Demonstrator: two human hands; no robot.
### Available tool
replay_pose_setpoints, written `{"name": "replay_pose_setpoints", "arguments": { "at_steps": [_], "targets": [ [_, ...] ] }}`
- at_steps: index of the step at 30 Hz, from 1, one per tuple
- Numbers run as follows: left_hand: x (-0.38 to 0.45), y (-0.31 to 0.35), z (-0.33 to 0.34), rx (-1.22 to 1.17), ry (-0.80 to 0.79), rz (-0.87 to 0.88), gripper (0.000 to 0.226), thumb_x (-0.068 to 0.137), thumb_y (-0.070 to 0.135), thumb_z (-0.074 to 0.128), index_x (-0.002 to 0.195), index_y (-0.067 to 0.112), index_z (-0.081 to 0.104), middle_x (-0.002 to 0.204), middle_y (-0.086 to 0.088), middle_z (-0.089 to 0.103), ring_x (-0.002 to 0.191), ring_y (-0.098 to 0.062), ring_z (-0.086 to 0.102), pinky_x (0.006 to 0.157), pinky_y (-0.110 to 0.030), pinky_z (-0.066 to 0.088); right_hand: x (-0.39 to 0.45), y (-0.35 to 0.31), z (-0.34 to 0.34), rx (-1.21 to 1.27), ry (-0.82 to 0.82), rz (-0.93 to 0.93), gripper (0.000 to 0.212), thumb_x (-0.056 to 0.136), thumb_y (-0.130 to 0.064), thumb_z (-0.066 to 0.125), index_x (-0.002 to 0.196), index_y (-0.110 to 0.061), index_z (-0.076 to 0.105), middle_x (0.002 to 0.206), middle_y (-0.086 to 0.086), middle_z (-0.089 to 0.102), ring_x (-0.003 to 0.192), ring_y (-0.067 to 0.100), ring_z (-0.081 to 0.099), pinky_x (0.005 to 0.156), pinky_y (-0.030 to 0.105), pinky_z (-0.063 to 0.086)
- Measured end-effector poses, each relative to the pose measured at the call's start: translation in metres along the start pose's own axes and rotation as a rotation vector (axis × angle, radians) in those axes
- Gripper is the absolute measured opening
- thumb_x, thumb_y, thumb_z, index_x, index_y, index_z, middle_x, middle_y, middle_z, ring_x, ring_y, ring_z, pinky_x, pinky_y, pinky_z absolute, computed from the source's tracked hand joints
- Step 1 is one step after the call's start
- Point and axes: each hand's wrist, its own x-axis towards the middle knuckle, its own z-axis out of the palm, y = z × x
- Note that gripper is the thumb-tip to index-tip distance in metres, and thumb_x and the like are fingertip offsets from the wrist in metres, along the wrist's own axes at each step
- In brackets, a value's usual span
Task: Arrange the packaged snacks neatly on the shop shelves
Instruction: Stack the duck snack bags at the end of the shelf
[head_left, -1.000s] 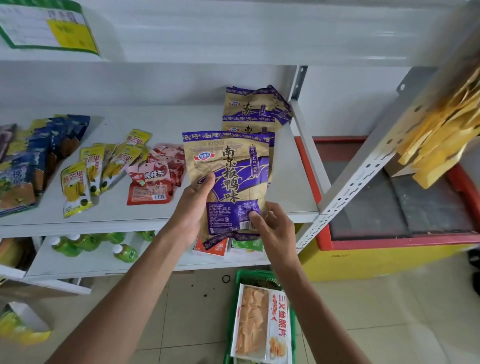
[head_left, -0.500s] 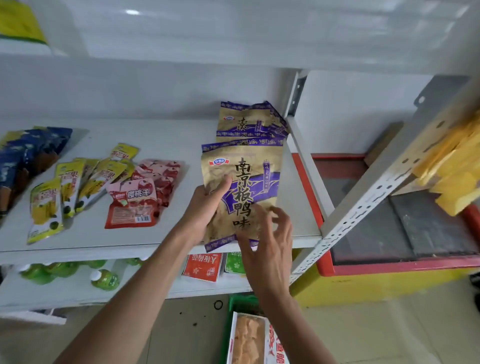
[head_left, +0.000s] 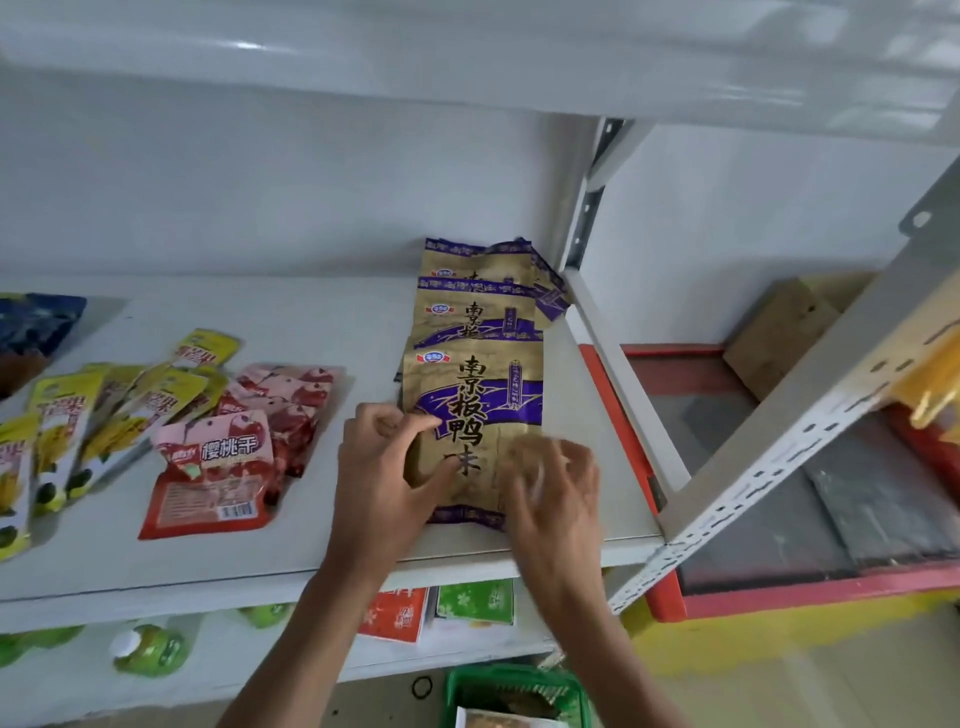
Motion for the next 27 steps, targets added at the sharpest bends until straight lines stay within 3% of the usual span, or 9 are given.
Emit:
{"name": "replay_pose_setpoints", "arguments": {
  "at_steps": [5,8,12,14,17,21,25,27],
  "targets": [
    [-0.003,0.006,-0.001,0.139,-0.024,0.096,0.056,0.091,0.07,0.055,0.135,0.037,0.067,0.148,0.005,0.045,0.129,-0.014,0.041,0.099,-0.038,0.036,0.122,-0.011,-0.017,0.074,0.271,0.051,0.028,0.104,-0.039,0.052,0.126,-0.024,0.054,0.122,-0.005,0.048,0.114,0.017,0.053,0.088,0.033,0.045],
    [-0.001,0.002,0.002,0.173,-0.05,0.223,0.057,0.092,0.07,0.057,0.138,0.037,0.066,0.159,0.001,0.041,0.142,-0.02,0.039,0.104,-0.04,0.036,0.216,-0.021,-0.017,0.078,0.179,0.146,0.033,0.101,-0.035,0.052,0.126,-0.016,0.058,0.118,-0.002,0.049,0.11,0.019,0.05,0.092,0.036,0.044],
    [-0.002,0.002,0.009,0.237,-0.096,0.235,0.062,0.092,0.072,0.059,0.141,0.034,0.063,0.161,0.0,0.04,0.146,-0.023,0.038,0.109,-0.05,0.042,0.284,-0.02,-0.001,-0.007,0.011,0.293,0.035,0.087,-0.047,0.053,0.101,-0.019,0.07,0.1,0.0,0.067,0.096,0.025,0.066,0.096,0.042,0.055],
    [-0.001,0.006,0.012,0.251,-0.114,0.238,0.064,0.091,0.073,0.059,0.143,0.034,0.061,0.161,0.0,0.04,0.146,-0.023,0.039,0.11,-0.049,0.041,0.299,-0.013,0.004,0.008,-0.052,0.349,0.025,0.087,-0.042,0.063,0.097,-0.022,0.073,0.091,0.0,0.07,0.089,0.023,0.069,0.089,0.039,0.06],
    [0.0,0.004,0.009,0.272,-0.125,0.218,0.064,0.09,0.072,0.061,0.143,0.036,0.06,0.161,0.001,0.04,0.146,-0.022,0.038,0.112,-0.048,0.04,0.303,-0.013,0.012,0.116,-0.085,0.421,0.008,0.085,-0.038,0.071,0.087,-0.03,0.07,0.094,0.0,0.072,0.091,0.024,0.071,0.09,0.042,0.062],
    [0.002,0.005,0.008,0.288,-0.139,0.203,0.065,0.092,0.073,0.057,0.146,0.036,0.057,0.162,0.0,0.038,0.148,-0.02,0.036,0.113,-0.044,0.038,0.306,-0.024,0.012,0.201,0.068,0.395,0.024,0.097,-0.017,0.05,0.11,-0.03,0.066,0.091,-0.003,0.065,0.094,0.025,0.069,0.091,0.043,0.06],
    [0.002,0.001,0.008,0.317,-0.146,0.202,0.065,0.093,0.073,0.055,0.147,0.036,0.055,0.162,0.0,0.037,0.148,-0.02,0.035,0.112,-0.043,0.038,0.321,-0.049,-0.014,0.304,0.345,0.264,0.029,0.102,-0.014,0.036,0.121,-0.017,0.058,0.1,0.0,0.063,0.087,0.023,0.059,0.07,0.026,0.041],
    [0.001,0.0,0.01,0.325,-0.137,0.205,0.065,0.093,0.072,0.057,0.146,0.035,0.055,0.162,-0.002,0.038,0.147,-0.022,0.036,0.112,-0.044,0.039,0.331,-0.065,-0.033,0.352,0.462,0.227,0.031,0.102,-0.014,0.036,0.123,-0.016,0.058,0.1,0.001,0.064,0.087,0.023,0.059,0.064,0.026,0.035]
  ]
}}
